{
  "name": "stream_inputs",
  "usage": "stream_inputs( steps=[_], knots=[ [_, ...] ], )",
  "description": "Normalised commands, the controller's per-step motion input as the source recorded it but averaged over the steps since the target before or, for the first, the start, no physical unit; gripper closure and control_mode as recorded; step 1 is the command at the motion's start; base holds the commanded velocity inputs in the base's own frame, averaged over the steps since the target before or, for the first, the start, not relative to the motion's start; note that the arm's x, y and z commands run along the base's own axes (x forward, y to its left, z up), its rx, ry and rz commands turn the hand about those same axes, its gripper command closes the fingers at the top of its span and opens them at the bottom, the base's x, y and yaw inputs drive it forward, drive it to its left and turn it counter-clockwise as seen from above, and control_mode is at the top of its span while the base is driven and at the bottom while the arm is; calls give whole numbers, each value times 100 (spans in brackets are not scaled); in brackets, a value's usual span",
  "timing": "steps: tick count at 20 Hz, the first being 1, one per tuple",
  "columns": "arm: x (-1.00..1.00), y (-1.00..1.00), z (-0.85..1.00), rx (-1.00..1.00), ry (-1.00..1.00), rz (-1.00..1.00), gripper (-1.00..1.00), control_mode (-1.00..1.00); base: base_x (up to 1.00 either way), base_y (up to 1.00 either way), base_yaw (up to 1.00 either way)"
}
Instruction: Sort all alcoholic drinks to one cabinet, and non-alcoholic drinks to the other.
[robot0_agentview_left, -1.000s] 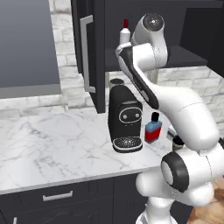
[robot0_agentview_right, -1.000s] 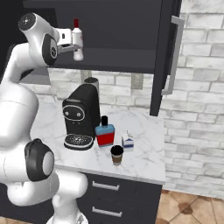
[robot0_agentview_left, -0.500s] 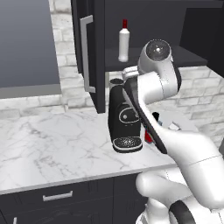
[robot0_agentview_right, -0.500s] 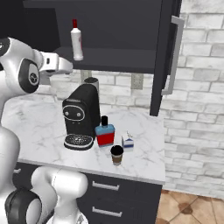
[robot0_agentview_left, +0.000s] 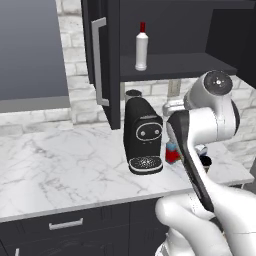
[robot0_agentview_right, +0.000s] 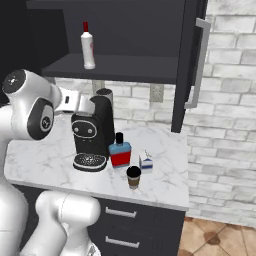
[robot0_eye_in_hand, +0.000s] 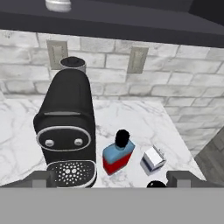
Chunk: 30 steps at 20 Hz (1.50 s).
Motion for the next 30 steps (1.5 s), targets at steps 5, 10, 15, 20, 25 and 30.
stream_inputs(
  steps=[5, 10, 15, 20, 25, 30],
  knots=[
    [0, -73, -64, 7, 6, 3, -100, -100, 0, 0, 0],
    [14, -56, -46, 3, 10, 8, -100, -100, 0, 0, 0],
    [51, -11, -40, 0, 16, 9, -100, -100, 0, 0, 0],
    [47, -1, -38, 0, 13, 9, -100, -100, 0, 0, 0],
    [41, -12, -37, 0, 5, 9, -100, -100, 0, 0, 0],
    [38, -4, -35, 0, 0, 7, -100, -100, 0, 0, 0]
  ],
)
